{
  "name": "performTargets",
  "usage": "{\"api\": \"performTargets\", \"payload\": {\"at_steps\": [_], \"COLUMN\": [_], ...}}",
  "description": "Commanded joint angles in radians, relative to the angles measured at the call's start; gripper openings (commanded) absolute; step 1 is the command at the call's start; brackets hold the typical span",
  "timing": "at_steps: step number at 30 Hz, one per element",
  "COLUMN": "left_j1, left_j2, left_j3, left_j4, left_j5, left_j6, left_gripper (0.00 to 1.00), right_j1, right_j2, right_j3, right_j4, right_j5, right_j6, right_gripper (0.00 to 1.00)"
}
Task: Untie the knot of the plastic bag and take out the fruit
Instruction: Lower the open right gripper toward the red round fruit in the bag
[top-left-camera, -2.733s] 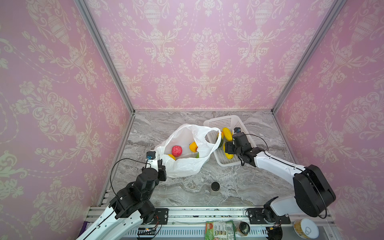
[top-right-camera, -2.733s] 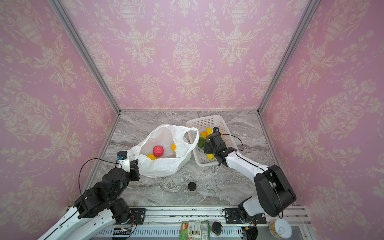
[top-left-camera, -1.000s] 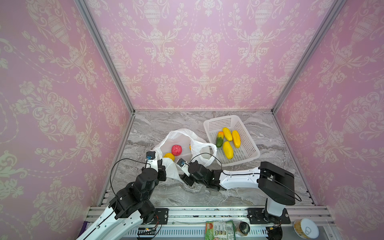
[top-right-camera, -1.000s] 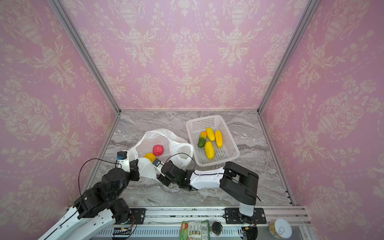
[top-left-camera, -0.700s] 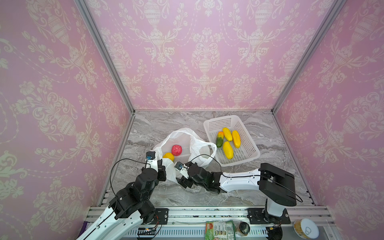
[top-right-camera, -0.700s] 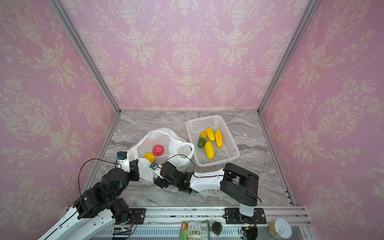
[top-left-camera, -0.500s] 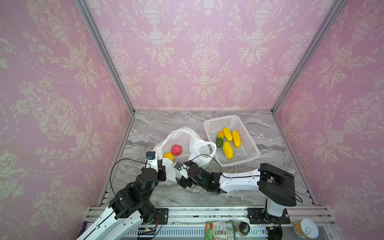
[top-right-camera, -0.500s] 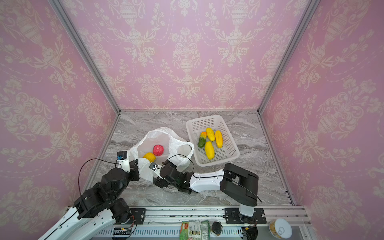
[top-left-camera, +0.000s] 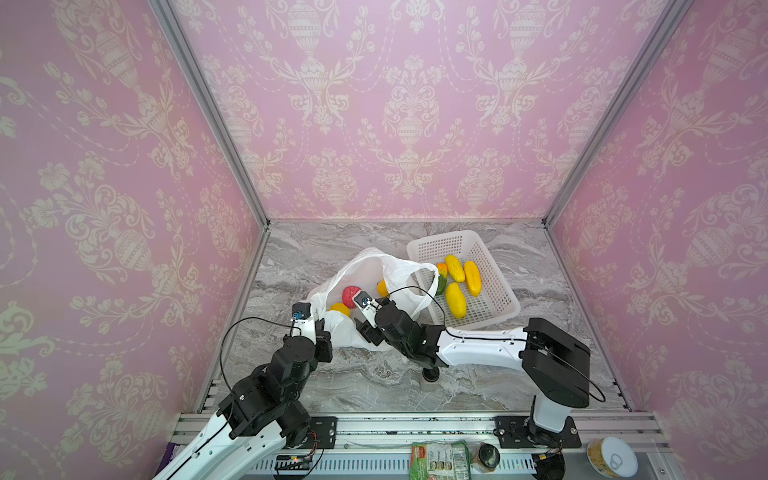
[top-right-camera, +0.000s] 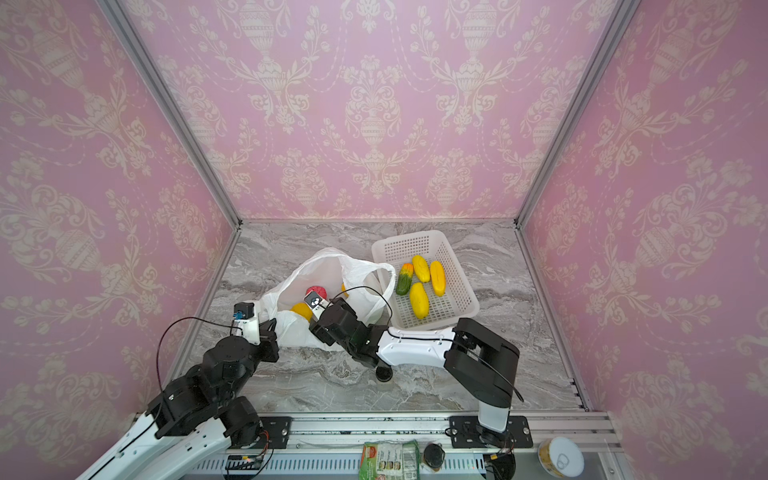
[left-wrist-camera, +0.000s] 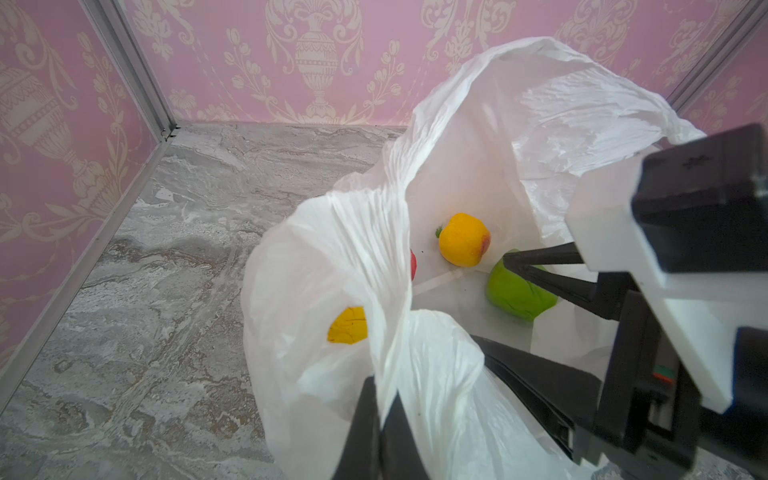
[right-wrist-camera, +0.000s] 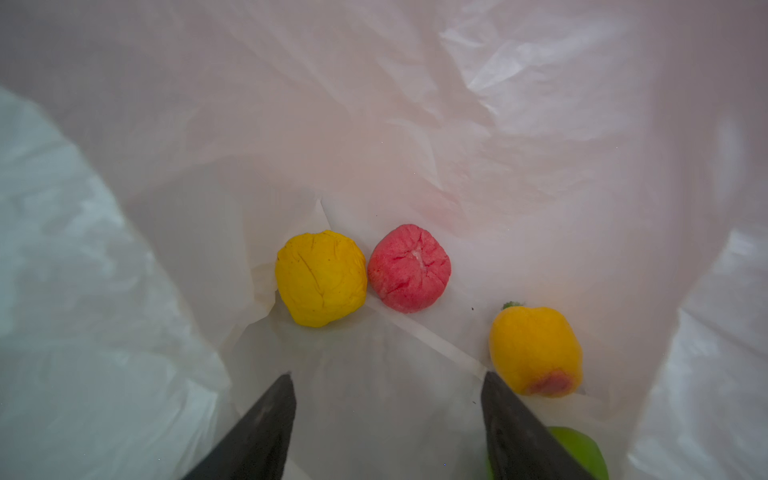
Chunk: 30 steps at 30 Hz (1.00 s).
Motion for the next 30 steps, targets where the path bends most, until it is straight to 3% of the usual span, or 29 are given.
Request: {"api": "performTargets", "payload": {"at_steps": [1,6,12,19,24,30], "left_j1": [-0.003,-0.003,-0.003,-0.003,-0.004,-0.003], "left_j2": [0.001,0.005,-0.004,-0.005,-0.006,-0.003], "left_j3": [-0.014,-0.013,-0.016,-0.014,-0.012,-0.011], "left_j4": [0.008,0.009,0.008,0.009,0.009,0.011], "left_j5": [0.008,0.006,0.013,0.007,0.004,-0.003], "left_j6": [-0.006,-0.003,-0.005,-0.001,0.0,0.003], "left_gripper": [0.0,0.0,0.0,0.0,0.0,0.0], "right_j1": [-0.026,-0.041,-0.073,-0.111,-0.132,-0.138], "right_j2": [0.032,0.178,0.338,0.467,0.54,0.524], "right_j3": [0.06,0.27,0.414,0.546,0.62,0.627], "right_j4": [-0.061,-0.243,-0.291,-0.341,-0.381,-0.392], "right_j5": [-0.007,-0.001,-0.039,-0.076,-0.117,-0.15], "right_j6": [0.044,0.082,0.143,0.208,0.248,0.263], "right_gripper": [0.72,0.73,0.89,0.98,0.96,0.78]}}
